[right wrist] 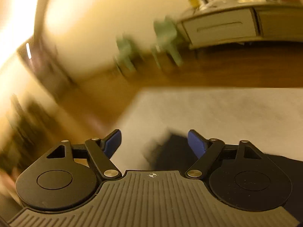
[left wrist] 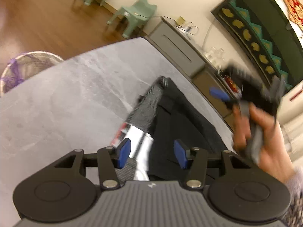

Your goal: Fold clothes

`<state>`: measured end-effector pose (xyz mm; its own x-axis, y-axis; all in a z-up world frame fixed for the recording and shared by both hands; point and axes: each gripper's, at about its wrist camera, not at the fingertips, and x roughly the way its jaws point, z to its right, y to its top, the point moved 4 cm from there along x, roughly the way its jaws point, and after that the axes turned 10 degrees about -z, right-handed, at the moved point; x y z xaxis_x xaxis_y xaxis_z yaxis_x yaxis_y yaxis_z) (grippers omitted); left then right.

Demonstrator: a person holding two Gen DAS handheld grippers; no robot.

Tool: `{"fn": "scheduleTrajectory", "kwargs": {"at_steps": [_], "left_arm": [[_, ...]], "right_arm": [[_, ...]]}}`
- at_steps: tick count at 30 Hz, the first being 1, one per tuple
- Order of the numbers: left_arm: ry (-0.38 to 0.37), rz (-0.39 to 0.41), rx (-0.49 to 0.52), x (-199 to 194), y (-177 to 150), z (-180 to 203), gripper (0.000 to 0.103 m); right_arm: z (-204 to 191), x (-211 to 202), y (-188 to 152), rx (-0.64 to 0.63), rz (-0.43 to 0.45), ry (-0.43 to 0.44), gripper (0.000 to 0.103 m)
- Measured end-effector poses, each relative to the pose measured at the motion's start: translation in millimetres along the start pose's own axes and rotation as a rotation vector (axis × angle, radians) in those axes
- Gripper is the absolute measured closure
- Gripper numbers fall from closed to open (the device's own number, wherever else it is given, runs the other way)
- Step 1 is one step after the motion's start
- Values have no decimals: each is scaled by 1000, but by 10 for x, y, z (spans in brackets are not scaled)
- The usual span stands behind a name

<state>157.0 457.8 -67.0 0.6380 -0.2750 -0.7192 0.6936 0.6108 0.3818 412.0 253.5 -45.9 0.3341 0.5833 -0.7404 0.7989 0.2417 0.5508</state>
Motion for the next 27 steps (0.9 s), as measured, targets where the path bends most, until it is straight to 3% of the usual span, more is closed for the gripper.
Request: {"fn": "scheduleTrajectory", "kwargs": {"at_steps": [3, 5, 7, 10, 11, 13, 15, 16, 17, 18, 20, 23, 27], "left_arm": [[31, 31, -72, -141, 54, -206, 52], [-7, 23, -98, -223, 74, -295, 52], [-36, 21, -129, -305, 67, -359, 52], [-48, 23, -168, -397, 38, -382, 51], [-51, 24, -180, -423, 28, -380, 50], [-61, 10, -205, -446, -9, -364, 50], [-60, -11, -211, -448, -99, -346, 49], [-57, -21, -211, -448, -149, -337, 48], [-40, -26, -208, -461, -206, -339, 48], [-14, -24, -198, -480, -255, -349, 48], [41, -16, -165, -518, -326, -364, 47], [105, -20, -90, -488, -324, -391, 44], [92, -82, 39, -356, -373, -279, 44]], "right_arm": [[-124, -35, -457, -171, -92, -185, 30], [-265, -254, -790, -300, -104, -242, 31], [-491, -547, -1134, -449, -99, -157, 28], [-868, -928, -1671, -695, -100, 14, 8], [-1004, -915, -1858, -808, -118, 20, 4], [-1218, -862, -2155, -981, -164, 23, 5], [-1236, -715, -2170, -967, -246, -6, 36], [-1246, -642, -2178, -959, -287, -20, 88], [-1255, -570, -2186, -951, -328, -34, 97], [-1245, -571, -2131, -922, -331, -31, 98], [-1172, -763, -1863, -811, -239, 13, 102], [-983, -1008, -1498, -639, -113, -2, 102], [-508, -1163, -1041, -333, 41, -73, 102]]}}
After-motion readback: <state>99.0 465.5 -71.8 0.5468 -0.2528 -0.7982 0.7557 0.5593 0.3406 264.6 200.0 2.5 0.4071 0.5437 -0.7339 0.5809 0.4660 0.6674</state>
